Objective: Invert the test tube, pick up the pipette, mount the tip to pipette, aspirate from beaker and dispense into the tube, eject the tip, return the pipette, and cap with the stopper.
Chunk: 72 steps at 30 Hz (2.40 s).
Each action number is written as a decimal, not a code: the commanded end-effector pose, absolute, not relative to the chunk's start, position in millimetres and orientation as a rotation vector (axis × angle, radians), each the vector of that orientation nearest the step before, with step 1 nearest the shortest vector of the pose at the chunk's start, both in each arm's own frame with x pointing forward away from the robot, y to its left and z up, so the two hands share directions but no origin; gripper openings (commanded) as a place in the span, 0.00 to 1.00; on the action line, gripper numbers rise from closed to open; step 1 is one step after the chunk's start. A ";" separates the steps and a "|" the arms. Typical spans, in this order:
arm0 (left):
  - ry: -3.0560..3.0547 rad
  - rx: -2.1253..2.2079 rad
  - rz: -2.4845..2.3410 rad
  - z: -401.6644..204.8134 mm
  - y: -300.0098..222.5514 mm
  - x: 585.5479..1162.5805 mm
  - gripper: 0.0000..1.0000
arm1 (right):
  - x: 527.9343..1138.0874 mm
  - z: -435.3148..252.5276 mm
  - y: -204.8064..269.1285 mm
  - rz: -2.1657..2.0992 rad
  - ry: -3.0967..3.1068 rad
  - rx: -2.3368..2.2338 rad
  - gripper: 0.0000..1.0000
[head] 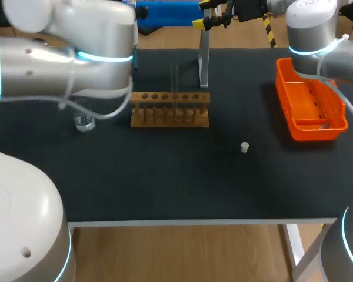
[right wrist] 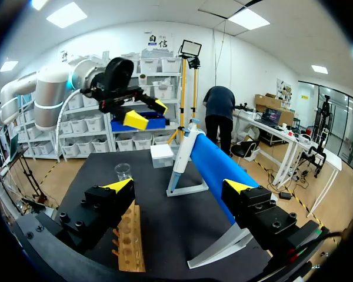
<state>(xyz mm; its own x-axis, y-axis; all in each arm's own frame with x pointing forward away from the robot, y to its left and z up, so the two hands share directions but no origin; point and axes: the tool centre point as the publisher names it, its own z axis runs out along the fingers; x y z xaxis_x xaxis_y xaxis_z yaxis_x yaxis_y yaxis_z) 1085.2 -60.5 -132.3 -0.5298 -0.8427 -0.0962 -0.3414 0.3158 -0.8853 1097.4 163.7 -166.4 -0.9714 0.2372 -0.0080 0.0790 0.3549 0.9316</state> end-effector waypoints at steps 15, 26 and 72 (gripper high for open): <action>2.308 -0.554 -1.534 -135.2 -39.0 1032.8 1.00 | 1098.7 -165.5 163.2 1.682 2.473 0.288 1.00; 2.387 -0.474 -1.513 -136.7 -50.9 1021.6 1.00 | 1098.7 -165.5 163.2 1.682 2.473 0.288 1.00; 2.625 -0.216 -1.660 -230.2 -153.4 993.4 1.00 | 1098.7 -165.5 163.2 1.682 2.473 0.288 1.00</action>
